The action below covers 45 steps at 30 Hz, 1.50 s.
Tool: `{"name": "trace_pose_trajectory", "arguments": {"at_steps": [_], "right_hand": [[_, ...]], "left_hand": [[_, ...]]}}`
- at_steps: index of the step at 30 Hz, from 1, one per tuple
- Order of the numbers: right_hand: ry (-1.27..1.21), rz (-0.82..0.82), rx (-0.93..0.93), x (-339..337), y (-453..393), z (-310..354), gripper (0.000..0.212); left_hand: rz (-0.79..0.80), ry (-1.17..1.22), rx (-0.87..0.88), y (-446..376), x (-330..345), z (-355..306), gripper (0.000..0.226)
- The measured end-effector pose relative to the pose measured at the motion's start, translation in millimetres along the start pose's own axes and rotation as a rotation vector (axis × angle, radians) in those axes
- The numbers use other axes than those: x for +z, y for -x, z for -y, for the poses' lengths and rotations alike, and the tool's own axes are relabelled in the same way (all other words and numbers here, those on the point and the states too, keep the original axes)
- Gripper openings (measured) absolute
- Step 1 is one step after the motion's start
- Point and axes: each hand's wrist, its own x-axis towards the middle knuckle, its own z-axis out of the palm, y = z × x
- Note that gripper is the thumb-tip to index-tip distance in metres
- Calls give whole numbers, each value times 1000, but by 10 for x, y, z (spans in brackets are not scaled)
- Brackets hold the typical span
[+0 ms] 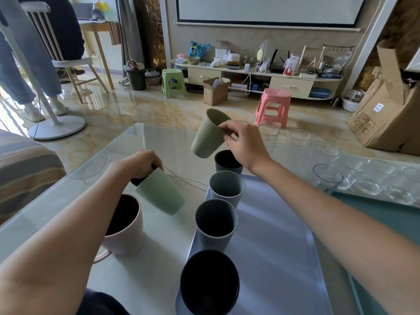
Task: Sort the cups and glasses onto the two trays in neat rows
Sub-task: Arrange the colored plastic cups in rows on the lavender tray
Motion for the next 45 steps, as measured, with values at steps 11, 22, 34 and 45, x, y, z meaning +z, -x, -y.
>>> {"name": "trace_pose_trajectory", "arguments": {"at_steps": [11, 22, 34, 45], "right_hand": [[235, -57, 144, -931, 584, -354, 25], [311, 247, 313, -492, 911, -748, 26], [58, 375, -145, -157, 564, 514, 48], [623, 706, -355, 633, 311, 892, 55]], "left_hand": [[57, -48, -6, 255, -78, -163, 32], [157, -42, 2, 284, -119, -507, 30], [207, -30, -10, 384, -204, -574, 17], [169, 67, -74, 463, -269, -486, 11]]}}
